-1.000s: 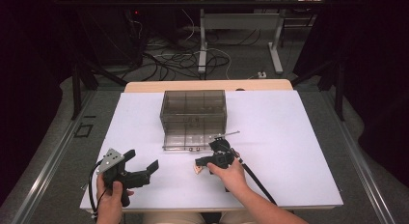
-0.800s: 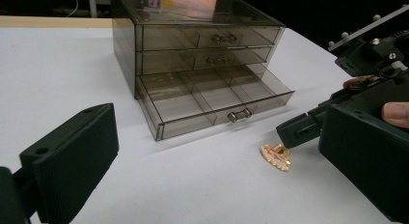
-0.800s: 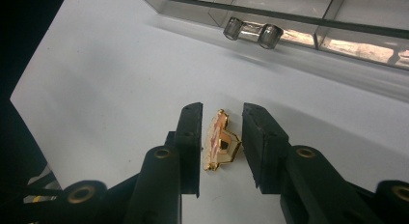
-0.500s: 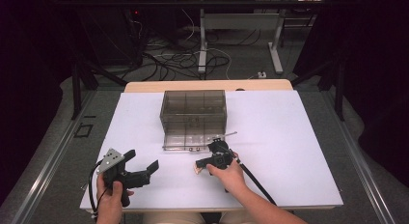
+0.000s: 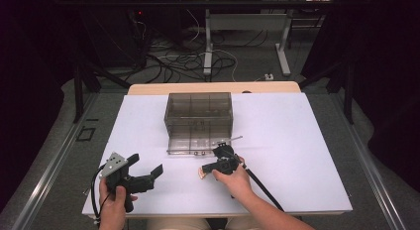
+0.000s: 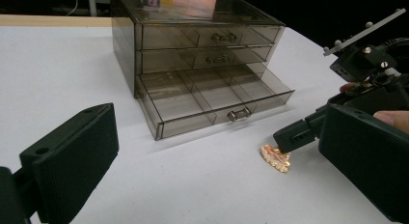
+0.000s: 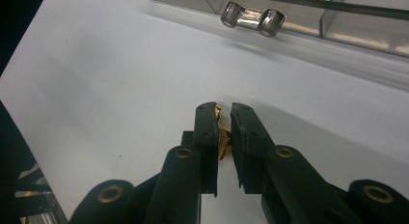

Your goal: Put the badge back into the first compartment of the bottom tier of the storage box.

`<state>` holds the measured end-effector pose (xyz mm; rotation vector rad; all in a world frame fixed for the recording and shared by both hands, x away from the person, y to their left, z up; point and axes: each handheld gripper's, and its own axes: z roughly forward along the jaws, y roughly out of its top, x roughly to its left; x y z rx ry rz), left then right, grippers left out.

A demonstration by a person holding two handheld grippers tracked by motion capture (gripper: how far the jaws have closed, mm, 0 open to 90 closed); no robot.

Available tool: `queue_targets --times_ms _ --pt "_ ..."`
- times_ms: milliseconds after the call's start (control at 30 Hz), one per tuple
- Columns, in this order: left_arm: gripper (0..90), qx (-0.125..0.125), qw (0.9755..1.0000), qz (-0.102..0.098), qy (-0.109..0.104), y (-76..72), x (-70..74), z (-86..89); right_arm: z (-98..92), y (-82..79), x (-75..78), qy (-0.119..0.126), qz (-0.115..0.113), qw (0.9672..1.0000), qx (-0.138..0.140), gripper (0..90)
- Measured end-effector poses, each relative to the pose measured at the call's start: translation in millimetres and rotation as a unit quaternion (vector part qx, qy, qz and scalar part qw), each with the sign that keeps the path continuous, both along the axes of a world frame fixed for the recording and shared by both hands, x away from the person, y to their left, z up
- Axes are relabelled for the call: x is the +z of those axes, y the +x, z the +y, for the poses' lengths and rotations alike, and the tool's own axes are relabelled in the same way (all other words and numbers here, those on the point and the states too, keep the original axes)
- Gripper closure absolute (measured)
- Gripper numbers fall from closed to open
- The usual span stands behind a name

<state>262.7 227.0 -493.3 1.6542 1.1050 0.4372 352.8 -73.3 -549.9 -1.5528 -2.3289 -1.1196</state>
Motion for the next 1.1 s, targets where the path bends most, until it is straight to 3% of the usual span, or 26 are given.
queue_targets --times_ms 367,1100 --pt "0.7 0.001 1.0000 0.000 0.001 -0.3 0.1 0.3 -0.3 0.2 0.2 0.012 -0.003 0.9999 0.002 86.1" --pt "0.7 0.001 1.0000 0.000 -0.002 -0.1 -0.1 -0.1 -0.8 0.8 2.9 0.044 0.026 0.9986 0.007 88.9"
